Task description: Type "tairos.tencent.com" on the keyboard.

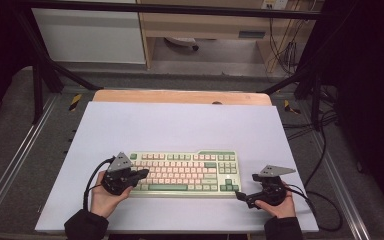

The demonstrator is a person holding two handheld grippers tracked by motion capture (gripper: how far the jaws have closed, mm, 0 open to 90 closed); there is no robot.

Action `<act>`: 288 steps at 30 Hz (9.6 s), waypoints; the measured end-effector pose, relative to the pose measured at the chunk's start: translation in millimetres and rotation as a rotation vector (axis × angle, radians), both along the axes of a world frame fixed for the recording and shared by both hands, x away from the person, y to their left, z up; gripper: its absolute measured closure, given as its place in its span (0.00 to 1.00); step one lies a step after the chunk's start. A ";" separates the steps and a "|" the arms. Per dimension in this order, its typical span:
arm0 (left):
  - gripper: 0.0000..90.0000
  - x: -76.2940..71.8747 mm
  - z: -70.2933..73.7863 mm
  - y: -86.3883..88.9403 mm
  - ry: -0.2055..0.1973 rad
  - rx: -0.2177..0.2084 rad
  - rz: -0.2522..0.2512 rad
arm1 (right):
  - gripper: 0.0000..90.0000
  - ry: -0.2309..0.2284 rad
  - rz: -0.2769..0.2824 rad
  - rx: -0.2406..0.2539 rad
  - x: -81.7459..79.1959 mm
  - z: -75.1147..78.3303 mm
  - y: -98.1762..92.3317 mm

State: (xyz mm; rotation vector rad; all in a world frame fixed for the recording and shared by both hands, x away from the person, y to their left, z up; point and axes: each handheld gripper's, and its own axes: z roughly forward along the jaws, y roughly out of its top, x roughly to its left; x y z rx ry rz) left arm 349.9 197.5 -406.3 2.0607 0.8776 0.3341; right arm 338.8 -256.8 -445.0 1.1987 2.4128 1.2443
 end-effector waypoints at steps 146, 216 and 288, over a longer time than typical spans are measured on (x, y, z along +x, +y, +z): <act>1.00 9.0 -23.0 14.9 0.010 0.067 0.076 | 0.01 0.013 0.021 -0.014 -1.0 -2.1 1.7; 1.00 -3.1 -16.4 26.4 -0.007 0.016 0.068 | 0.86 -0.030 0.168 0.049 13.7 32.0 104.3; 1.00 -2.6 -18.2 23.5 -0.005 0.021 0.060 | 1.00 -0.045 0.103 -0.048 53.8 12.2 190.2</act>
